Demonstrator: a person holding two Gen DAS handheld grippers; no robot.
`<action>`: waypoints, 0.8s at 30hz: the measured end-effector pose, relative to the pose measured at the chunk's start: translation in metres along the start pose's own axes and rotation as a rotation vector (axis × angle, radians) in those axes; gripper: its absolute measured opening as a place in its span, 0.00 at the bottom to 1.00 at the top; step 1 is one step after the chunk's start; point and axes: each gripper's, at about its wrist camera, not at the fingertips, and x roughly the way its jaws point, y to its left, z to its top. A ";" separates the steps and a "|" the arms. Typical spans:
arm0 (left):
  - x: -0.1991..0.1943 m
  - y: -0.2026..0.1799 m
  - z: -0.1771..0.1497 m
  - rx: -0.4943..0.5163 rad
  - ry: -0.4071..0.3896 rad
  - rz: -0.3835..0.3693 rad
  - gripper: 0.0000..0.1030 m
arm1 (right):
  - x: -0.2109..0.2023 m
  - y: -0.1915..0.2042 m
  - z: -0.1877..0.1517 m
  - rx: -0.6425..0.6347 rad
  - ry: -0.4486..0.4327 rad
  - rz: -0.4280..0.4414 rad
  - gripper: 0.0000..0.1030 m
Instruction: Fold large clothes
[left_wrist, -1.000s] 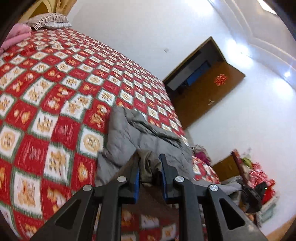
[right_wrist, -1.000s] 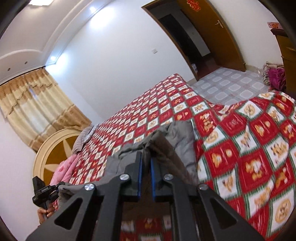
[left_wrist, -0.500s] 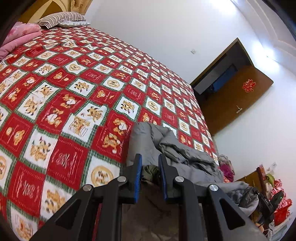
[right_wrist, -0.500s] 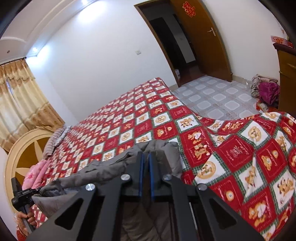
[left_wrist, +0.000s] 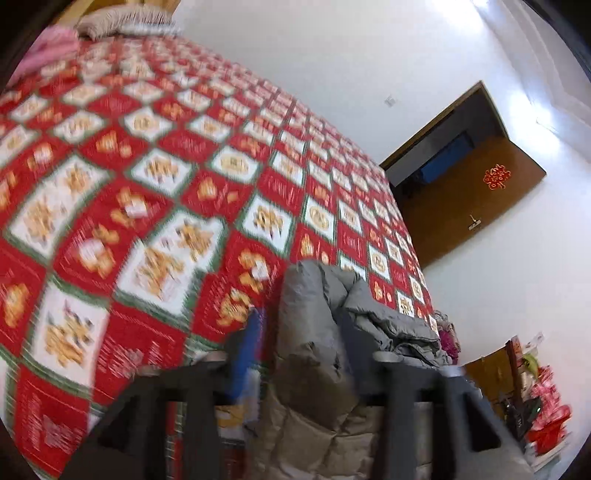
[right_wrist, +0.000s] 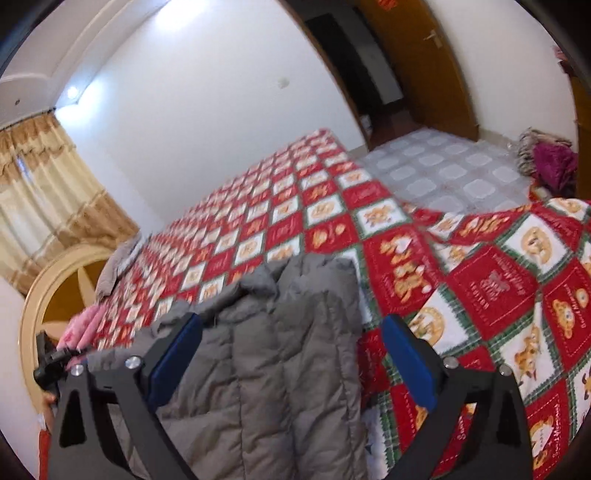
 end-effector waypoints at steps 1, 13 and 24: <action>-0.010 0.001 -0.004 0.031 -0.046 0.018 0.76 | 0.005 0.003 -0.002 -0.027 0.031 -0.003 0.98; 0.061 -0.001 -0.082 0.152 0.183 -0.084 0.89 | 0.071 0.017 -0.037 -0.214 0.264 -0.113 0.50; 0.005 -0.015 -0.105 0.161 0.022 -0.250 0.14 | -0.014 0.055 -0.067 -0.288 -0.044 -0.212 0.15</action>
